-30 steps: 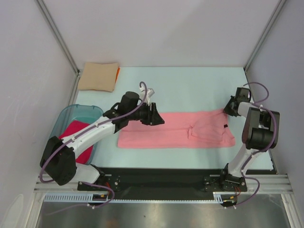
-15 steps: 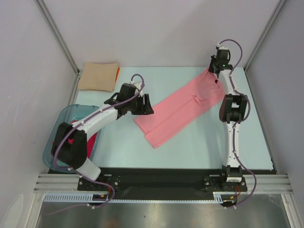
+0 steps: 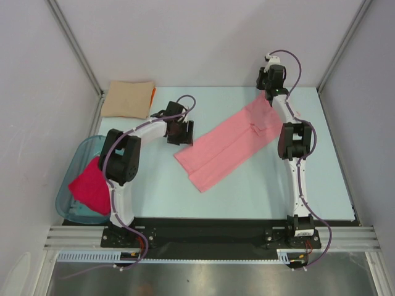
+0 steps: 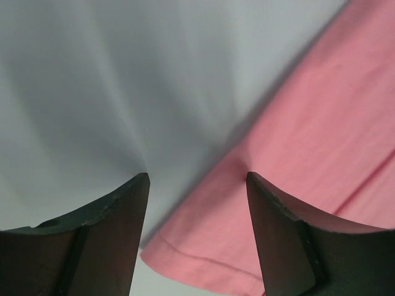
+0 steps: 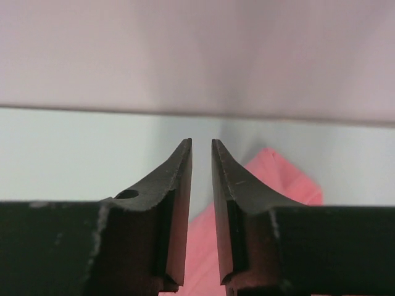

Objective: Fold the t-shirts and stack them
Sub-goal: Fold the tshirt

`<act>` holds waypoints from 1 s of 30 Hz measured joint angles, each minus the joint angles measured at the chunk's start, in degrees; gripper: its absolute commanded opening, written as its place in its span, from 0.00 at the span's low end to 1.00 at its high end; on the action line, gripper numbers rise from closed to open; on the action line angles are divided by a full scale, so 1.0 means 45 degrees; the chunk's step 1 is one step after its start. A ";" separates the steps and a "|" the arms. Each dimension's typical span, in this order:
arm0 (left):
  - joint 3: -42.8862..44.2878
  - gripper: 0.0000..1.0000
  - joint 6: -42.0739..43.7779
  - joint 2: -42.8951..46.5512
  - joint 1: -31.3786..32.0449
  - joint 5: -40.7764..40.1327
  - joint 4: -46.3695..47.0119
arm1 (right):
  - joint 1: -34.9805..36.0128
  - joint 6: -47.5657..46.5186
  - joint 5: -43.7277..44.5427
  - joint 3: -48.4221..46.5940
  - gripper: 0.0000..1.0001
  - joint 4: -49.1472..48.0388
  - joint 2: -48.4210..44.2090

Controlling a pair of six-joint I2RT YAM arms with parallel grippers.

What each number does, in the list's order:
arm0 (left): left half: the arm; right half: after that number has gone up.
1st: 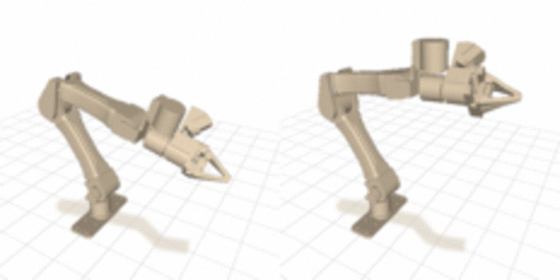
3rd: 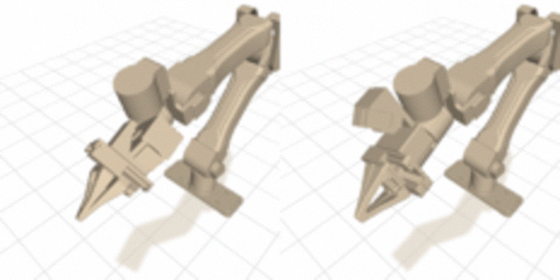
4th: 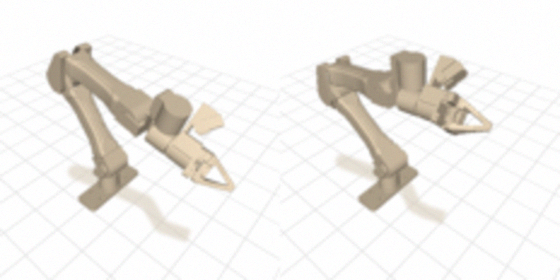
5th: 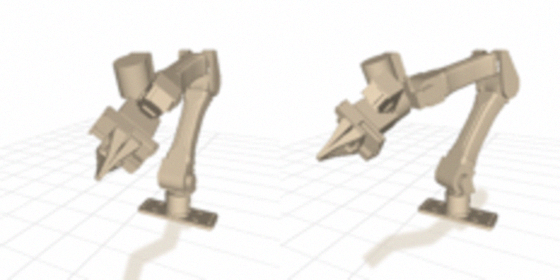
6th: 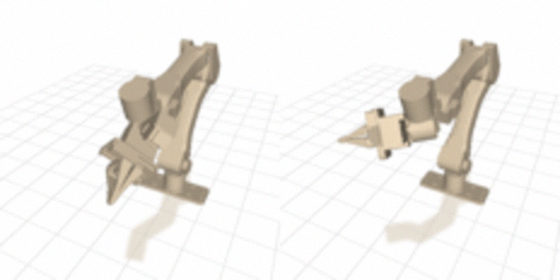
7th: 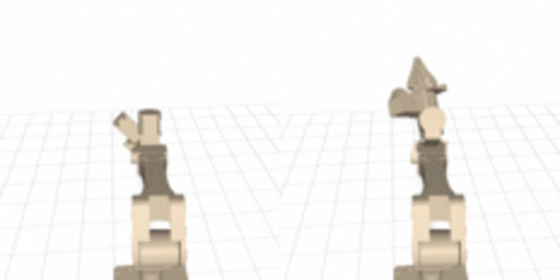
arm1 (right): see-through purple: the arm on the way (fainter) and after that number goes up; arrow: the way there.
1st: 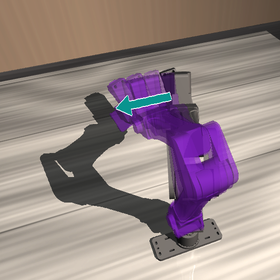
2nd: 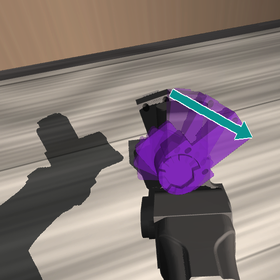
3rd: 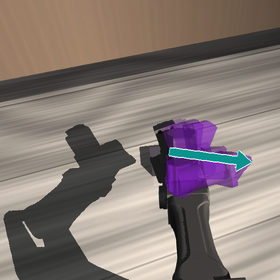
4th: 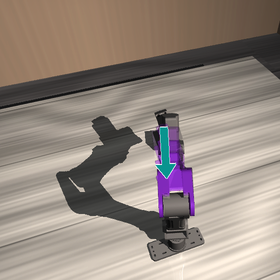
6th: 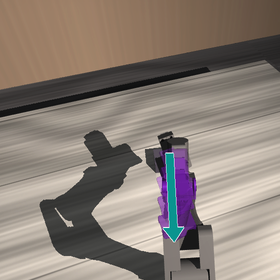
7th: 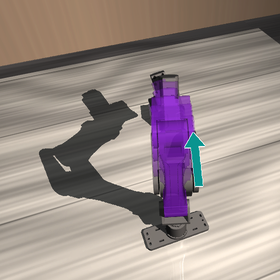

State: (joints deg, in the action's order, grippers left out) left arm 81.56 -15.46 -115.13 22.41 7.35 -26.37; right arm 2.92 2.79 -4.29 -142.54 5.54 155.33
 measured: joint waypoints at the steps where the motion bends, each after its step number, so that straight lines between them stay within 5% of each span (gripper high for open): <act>1: 0.0107 0.71 0.0131 -0.0223 -0.0063 -0.0102 -0.0068 | 0.0010 -0.0010 0.0049 -0.0005 0.22 -0.0369 0.0010; 9: 0.0505 0.70 0.0602 -0.0612 -0.0699 -0.0262 -0.0121 | -0.0068 -0.0160 0.1069 0.0010 0.44 -0.1282 0.0170; 13: 0.0423 0.70 0.0763 -0.0588 -0.0738 -0.0141 -0.0039 | -0.0097 0.0559 0.1783 0.0763 0.55 0.0112 -0.0568; 23: -0.1428 0.67 0.0733 0.0583 -0.0772 0.1078 0.0695 | 0.0194 0.3293 0.1229 0.9607 0.62 0.2181 -0.9190; 26: -0.1904 0.51 0.0602 0.0855 -0.0772 0.1477 0.0699 | 0.0321 0.3657 0.0845 1.2075 0.64 0.2059 -1.1735; 30: -0.2302 0.13 0.0073 0.0879 -0.0763 0.2084 0.0811 | 0.0053 0.4065 0.0442 1.4945 0.64 0.2108 -1.3901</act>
State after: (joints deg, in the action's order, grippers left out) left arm 71.20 -15.14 -111.18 18.98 16.73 -22.72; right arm 3.16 21.08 -2.31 -75.29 15.03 92.77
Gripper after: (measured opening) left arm 0.307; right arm 0.633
